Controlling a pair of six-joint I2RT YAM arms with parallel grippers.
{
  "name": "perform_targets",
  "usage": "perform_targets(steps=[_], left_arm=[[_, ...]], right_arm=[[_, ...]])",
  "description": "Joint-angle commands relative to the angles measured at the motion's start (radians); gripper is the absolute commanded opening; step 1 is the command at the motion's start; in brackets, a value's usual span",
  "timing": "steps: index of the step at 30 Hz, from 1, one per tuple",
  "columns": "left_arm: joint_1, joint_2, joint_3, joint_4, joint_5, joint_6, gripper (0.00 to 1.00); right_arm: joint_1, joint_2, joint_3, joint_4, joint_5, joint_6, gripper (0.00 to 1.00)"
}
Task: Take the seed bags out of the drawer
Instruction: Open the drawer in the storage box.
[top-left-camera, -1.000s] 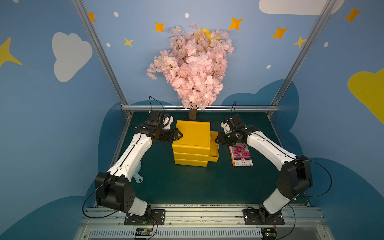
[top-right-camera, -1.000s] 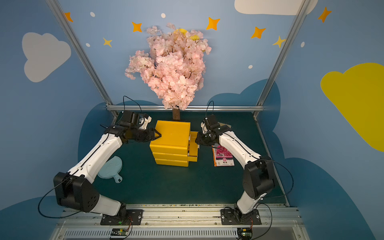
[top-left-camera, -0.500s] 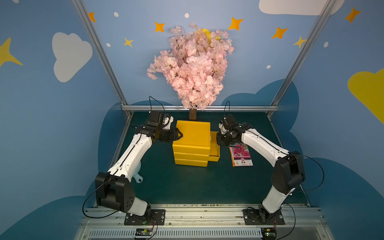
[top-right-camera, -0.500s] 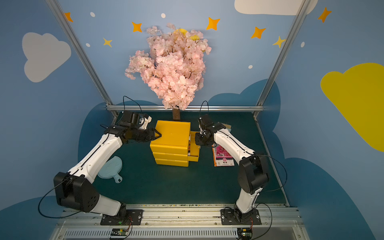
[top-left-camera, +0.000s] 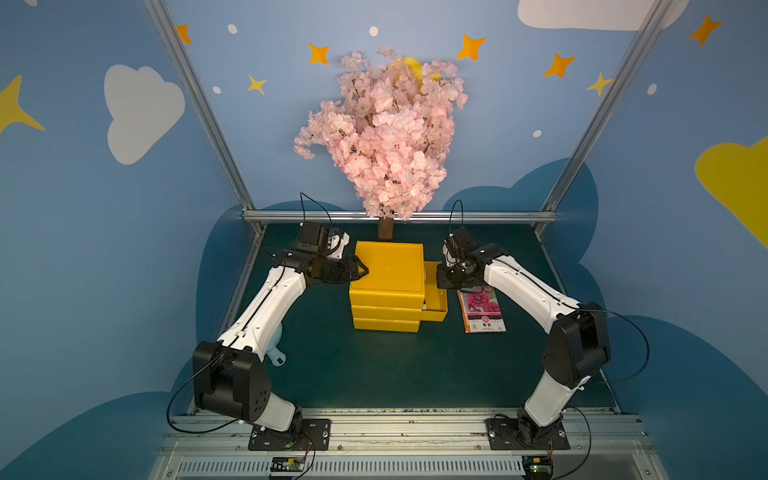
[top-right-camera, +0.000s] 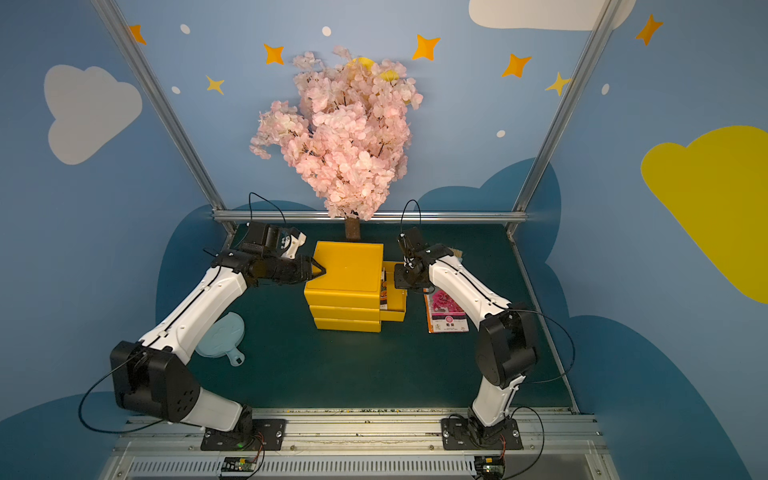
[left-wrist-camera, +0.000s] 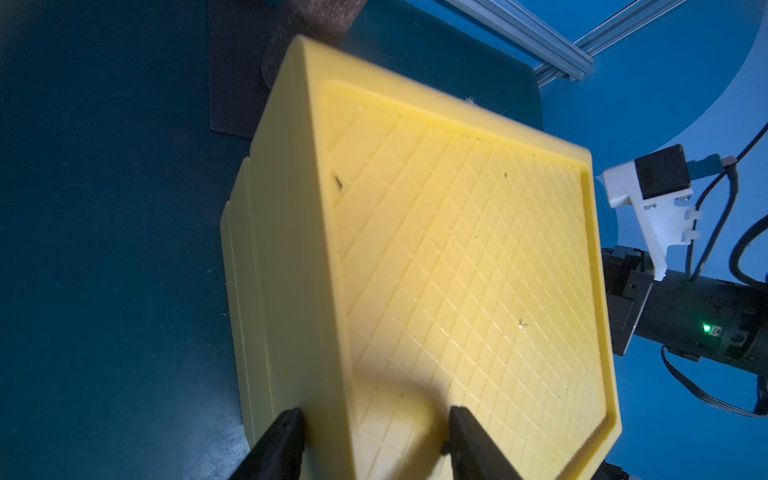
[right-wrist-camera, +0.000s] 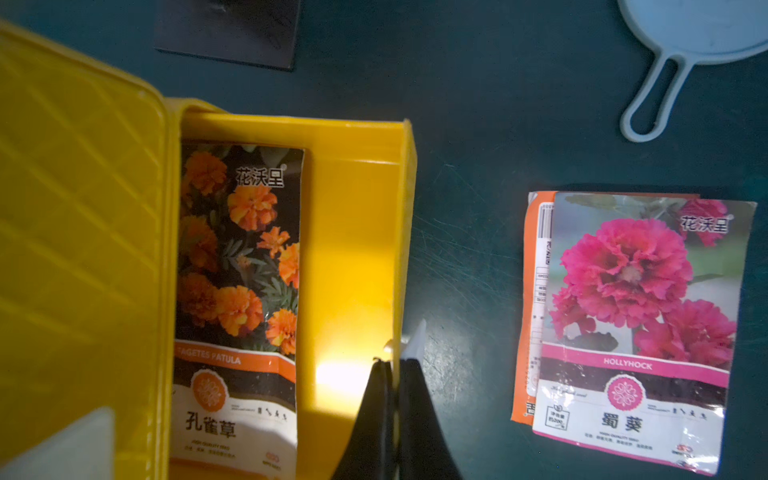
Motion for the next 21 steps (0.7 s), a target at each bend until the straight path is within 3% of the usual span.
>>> perform_targets(steps=[1,21], left_arm=[[-0.014,0.050,-0.026,-0.043,-0.008,0.015,0.57],[-0.014,0.052,-0.023,-0.046,-0.016,0.016,0.57]], right_arm=[[-0.026,-0.030,0.020,-0.059,0.013,-0.035,0.00],[-0.148,-0.075,-0.025,-0.078,-0.004,-0.083,0.00]])
